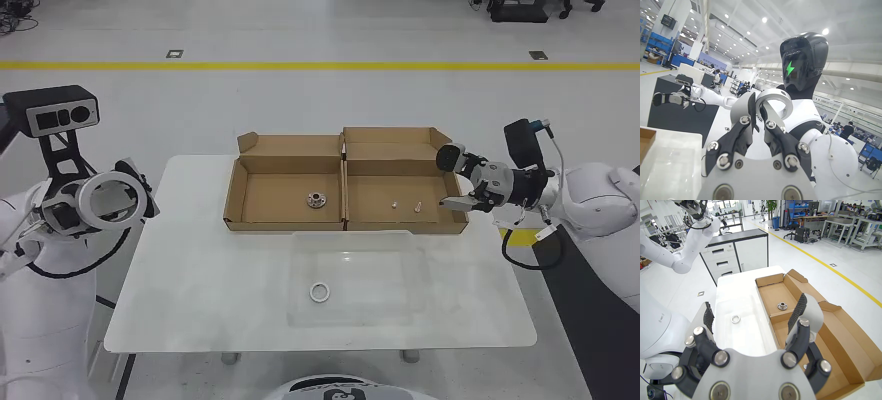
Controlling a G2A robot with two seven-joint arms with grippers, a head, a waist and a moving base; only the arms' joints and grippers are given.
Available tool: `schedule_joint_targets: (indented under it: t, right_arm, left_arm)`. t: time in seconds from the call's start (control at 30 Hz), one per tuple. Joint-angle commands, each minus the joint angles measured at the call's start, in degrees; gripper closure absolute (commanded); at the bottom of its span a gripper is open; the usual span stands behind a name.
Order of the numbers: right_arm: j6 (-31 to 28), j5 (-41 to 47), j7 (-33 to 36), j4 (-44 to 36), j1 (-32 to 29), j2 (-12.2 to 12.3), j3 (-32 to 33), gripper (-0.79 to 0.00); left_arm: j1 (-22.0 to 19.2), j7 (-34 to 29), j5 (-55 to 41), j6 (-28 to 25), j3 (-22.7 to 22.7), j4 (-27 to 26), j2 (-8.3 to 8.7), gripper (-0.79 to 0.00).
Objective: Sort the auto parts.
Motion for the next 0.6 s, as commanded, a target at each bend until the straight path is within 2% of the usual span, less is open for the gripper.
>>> schedule_joint_targets:
  t: [0.0,0.27,0.4,0.57]
  right_arm:
    - [0.00,0.00,0.00,0.00,0.00,0.00,0.00,-0.785]
    - [0.00,0.00,0.00,0.00,0.00,0.00,0.00,-0.785]
    - [0.00,0.00,0.00,0.00,0.00,0.00,0.00,-0.785]
    - [0.00,0.00,0.00,0.00,0.00,0.00,0.00,-0.785]
  left_arm:
    - [0.00,0.00,0.00,0.00,0.00,0.00,0.00,0.000]
    - [0.15,0.79,0.36,0.26,0.05,-0.28,-0.02,0.000]
    - [-0.23,3.29,5.42,1.26,2.04,-1.83,-0.09,0.000]
    - [-2.51,4.87,12.85,1.91,5.26,-0.76,-0.11,0.000]
